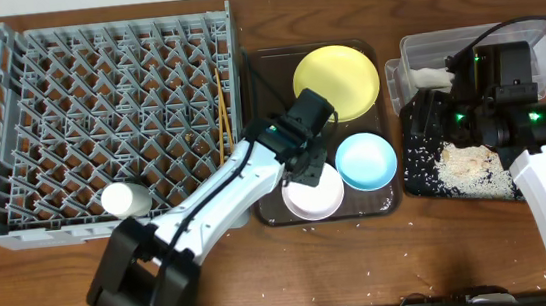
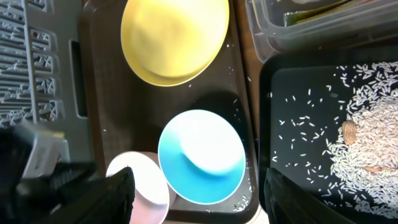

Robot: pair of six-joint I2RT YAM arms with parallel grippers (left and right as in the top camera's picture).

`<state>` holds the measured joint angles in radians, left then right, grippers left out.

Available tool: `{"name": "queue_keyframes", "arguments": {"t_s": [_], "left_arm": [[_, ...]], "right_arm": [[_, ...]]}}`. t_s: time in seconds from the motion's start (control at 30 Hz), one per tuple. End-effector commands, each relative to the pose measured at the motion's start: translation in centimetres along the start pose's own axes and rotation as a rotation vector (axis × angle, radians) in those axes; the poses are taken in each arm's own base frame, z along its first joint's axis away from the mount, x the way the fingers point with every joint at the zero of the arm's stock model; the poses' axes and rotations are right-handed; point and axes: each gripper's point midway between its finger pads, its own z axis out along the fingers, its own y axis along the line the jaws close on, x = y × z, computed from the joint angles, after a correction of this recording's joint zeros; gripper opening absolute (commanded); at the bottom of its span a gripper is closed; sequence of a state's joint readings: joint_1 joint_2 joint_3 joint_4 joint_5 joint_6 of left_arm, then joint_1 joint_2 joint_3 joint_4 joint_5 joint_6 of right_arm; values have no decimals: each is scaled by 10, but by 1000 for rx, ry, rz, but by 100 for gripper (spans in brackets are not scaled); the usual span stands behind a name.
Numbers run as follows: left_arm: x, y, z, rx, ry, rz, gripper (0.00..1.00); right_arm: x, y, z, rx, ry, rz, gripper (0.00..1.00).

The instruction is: Sort waste into correct bins and load items into the dishwasher

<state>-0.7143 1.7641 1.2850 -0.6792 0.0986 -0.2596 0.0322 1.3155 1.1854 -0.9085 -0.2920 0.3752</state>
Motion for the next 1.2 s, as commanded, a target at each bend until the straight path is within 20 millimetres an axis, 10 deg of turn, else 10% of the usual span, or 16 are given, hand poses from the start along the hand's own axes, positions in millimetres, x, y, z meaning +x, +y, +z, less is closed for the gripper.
{"name": "queue_keyframes", "arguments": {"t_s": [0.0,0.17,0.53,0.6,0.67,0.83,0.97,1.07,1.17], "left_arm": [[-33,-31,-5,130,-139,131,51],[-60,-40,2,160,-241,141,51],[-44,-43,81,196,-122,99,48],[-42,-43,89,204,-110,80,42],[-39,-46,92,224,-96,78,8],[-38,-46,91,223,-93,74,7],[-56,-40,57,221,-123,54,7],[-81,-22,-6,206,-223,14,8],[-86,31,-66,48,-317,-64,7]], "right_arm": [[-2,4,-2,-3,-6,-8,65],[-1,4,-2,-3,-5,-7,65],[0,3,-2,0,1,-5,64],[1,3,-2,0,2,-5,65],[1,3,-2,0,3,-5,65],[2,2,-2,2,8,-3,65],[3,2,-2,4,12,-2,65],[3,2,-2,4,11,-2,65],[3,2,-2,4,11,-2,66]]}}
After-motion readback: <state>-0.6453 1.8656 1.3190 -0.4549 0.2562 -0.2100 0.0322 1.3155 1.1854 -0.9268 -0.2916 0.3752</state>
